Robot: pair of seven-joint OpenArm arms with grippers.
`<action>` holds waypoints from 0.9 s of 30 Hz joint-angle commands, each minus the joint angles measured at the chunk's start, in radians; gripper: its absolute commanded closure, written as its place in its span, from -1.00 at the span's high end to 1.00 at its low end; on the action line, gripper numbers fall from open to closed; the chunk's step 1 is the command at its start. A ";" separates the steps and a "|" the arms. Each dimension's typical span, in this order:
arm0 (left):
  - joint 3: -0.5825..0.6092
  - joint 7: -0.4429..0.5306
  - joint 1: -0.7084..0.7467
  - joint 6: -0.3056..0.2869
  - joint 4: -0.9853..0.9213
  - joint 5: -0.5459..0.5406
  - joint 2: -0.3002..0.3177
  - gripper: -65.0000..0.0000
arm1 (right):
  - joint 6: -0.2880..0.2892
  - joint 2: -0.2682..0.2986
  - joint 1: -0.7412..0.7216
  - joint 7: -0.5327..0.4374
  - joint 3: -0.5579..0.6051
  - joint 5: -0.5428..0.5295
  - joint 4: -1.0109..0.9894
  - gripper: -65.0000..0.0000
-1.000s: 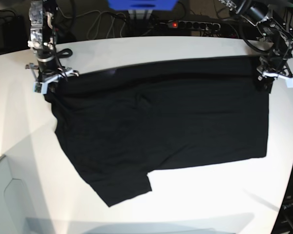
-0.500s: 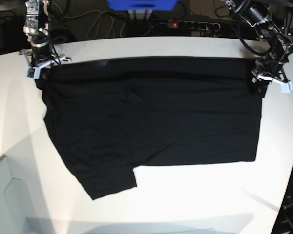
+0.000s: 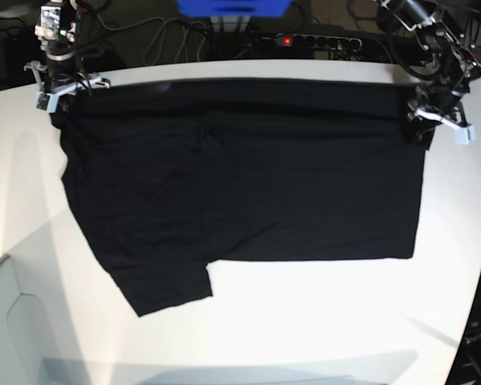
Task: Fold the T-shirt properly
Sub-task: 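Drag the shirt edge with both grippers toward the robot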
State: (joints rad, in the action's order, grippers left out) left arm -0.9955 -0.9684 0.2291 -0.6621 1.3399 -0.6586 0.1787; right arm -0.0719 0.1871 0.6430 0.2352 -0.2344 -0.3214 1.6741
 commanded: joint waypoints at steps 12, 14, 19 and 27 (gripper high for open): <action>0.005 -0.053 0.060 0.026 0.092 0.059 -0.025 -0.18 | -0.035 0.002 -0.010 0.091 -0.003 0.008 0.013 -1.00; 0.005 -0.053 0.059 0.026 0.105 0.059 -0.025 -0.18 | -0.035 0.002 -0.010 0.092 -0.003 0.008 0.039 -1.00; 0.003 -0.053 0.059 0.026 0.178 0.059 -0.029 -0.18 | -0.035 0.002 -0.010 0.095 -0.004 0.008 0.107 -1.00; 0.003 -0.054 0.063 0.026 0.295 0.059 -0.057 -0.18 | -0.035 0.002 -0.010 0.095 -0.004 0.008 0.163 -1.00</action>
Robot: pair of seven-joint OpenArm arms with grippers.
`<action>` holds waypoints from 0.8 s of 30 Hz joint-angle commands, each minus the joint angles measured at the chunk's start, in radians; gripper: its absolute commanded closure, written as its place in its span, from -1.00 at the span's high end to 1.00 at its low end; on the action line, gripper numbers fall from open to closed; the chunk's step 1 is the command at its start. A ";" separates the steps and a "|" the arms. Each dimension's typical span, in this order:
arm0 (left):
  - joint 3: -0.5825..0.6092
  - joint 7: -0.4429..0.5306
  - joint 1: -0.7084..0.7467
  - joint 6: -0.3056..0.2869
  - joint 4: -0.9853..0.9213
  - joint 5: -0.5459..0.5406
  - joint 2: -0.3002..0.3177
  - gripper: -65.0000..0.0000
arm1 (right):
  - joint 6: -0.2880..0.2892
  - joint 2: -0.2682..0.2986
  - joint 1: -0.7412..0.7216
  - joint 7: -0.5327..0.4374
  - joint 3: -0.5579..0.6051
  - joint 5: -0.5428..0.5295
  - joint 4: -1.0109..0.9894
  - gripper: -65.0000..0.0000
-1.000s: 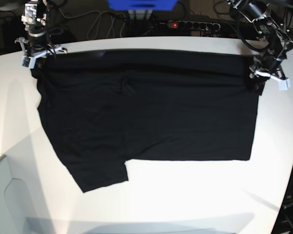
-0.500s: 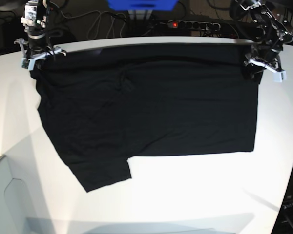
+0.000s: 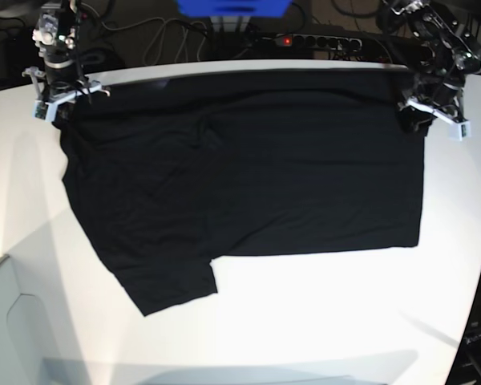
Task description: Fold the T-shirt properly
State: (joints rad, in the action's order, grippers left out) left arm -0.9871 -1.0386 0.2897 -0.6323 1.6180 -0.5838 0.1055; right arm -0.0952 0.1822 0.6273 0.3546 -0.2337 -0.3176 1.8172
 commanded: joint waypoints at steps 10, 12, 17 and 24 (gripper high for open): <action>-0.005 0.016 0.001 -0.004 0.106 -0.015 0.017 -0.18 | -0.015 0.007 -0.008 -0.022 -0.008 0.004 0.028 -1.00; -0.006 0.016 0.003 -0.004 0.127 -0.017 0.010 -0.18 | -0.015 0.007 -0.008 -0.024 -0.008 0.004 0.037 -1.00; -0.068 0.017 -0.001 -0.004 0.218 -0.017 -0.045 -0.17 | -0.016 0.007 -0.019 -0.024 -0.008 0.004 0.091 -1.00; -0.077 0.017 -0.002 -0.001 0.299 -0.017 -0.059 -0.17 | -0.016 0.007 -0.057 -0.022 -0.006 0.004 0.094 -1.00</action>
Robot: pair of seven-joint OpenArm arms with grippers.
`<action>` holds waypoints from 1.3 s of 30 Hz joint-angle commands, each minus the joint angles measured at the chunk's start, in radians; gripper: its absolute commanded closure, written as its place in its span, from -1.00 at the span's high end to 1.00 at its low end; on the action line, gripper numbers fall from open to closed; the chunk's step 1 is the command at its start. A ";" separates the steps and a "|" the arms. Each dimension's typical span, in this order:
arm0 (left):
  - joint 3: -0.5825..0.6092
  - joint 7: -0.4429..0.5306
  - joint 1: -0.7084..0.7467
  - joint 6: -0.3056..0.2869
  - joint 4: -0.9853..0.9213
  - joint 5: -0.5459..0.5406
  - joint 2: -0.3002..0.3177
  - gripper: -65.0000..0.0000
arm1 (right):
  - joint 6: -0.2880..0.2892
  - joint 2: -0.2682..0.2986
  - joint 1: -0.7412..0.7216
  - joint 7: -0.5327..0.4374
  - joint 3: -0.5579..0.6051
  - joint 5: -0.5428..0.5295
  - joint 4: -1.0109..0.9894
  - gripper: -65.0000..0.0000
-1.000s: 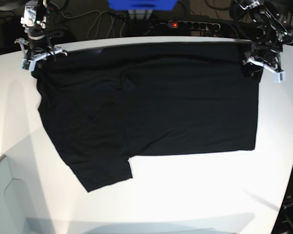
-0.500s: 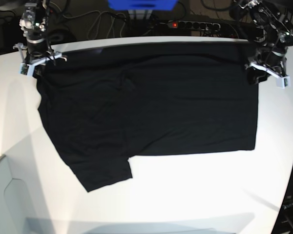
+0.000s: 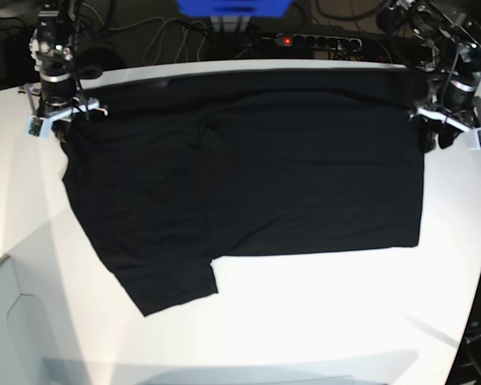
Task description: Fold the T-shirt properly
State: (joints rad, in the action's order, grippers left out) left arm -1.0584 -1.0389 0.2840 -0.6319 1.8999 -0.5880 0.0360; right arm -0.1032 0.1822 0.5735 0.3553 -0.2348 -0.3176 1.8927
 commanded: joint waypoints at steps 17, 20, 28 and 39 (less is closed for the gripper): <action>-0.007 0.018 -0.010 0.005 0.000 -0.008 0.011 -0.17 | -0.005 0.009 -0.226 0.139 -0.007 0.004 0.012 -1.00; -0.007 0.018 -0.010 0.007 -0.004 -0.005 0.011 -0.17 | -0.003 0.013 -0.281 0.202 -0.007 0.004 0.012 -1.00; -0.009 0.018 -0.007 0.007 -0.004 -0.002 -0.002 -0.17 | -0.002 0.017 -0.445 0.291 -0.002 0.004 -0.081 -0.66; -0.061 0.018 -0.010 0.007 -0.040 -0.002 -0.014 -0.17 | 0.299 0.075 -0.723 0.291 -0.007 0.004 -0.445 -0.50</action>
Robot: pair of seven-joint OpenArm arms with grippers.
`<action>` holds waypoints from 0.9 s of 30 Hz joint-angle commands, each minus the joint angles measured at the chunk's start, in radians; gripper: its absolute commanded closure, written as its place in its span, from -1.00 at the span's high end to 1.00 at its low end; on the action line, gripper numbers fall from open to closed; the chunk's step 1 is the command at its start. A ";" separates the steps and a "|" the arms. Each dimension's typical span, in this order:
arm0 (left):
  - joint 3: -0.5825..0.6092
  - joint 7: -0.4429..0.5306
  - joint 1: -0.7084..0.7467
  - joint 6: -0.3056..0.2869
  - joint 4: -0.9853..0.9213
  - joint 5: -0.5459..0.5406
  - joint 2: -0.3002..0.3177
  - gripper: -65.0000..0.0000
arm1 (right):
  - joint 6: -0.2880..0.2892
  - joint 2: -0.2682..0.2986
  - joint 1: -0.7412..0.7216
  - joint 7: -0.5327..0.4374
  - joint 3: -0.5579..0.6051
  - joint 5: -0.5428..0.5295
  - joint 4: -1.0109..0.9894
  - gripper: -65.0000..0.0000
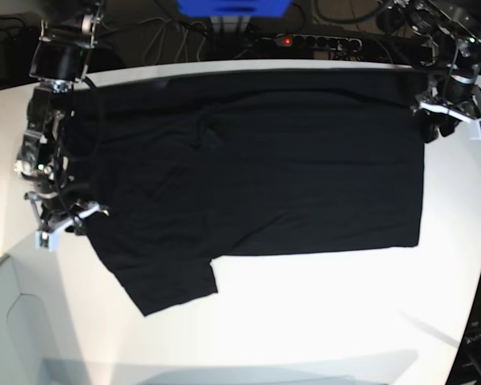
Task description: Fold the T-shirt properly
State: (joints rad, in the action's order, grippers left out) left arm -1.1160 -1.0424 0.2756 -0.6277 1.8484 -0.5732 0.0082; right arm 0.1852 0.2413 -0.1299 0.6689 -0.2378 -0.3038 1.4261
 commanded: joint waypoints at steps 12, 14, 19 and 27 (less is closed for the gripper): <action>-0.005 0.021 -0.002 0.002 -0.031 -0.017 0.014 -0.17 | 0.257 0.060 -0.340 -0.028 -0.004 -0.013 -0.465 -0.46; -0.005 0.021 -0.002 0.002 -0.031 -0.017 0.014 -0.17 | 0.265 0.065 -0.377 -0.031 -0.004 -0.013 -0.532 -0.45; -0.005 0.021 0.000 0.002 -0.031 -0.017 0.014 -0.17 | 0.265 0.082 -0.428 -0.076 -0.004 -0.013 -0.631 -0.35; -0.005 0.021 -0.002 0.002 -0.033 -0.015 0.014 -0.17 | 0.267 0.111 -0.445 -0.169 0.002 -0.013 -0.779 -0.35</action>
State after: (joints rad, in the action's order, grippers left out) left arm -1.1175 -1.0431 0.2733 -0.6277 1.8042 -0.5728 0.0082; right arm 0.4385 0.3408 -0.5476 0.5011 -0.2348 -0.3164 0.6365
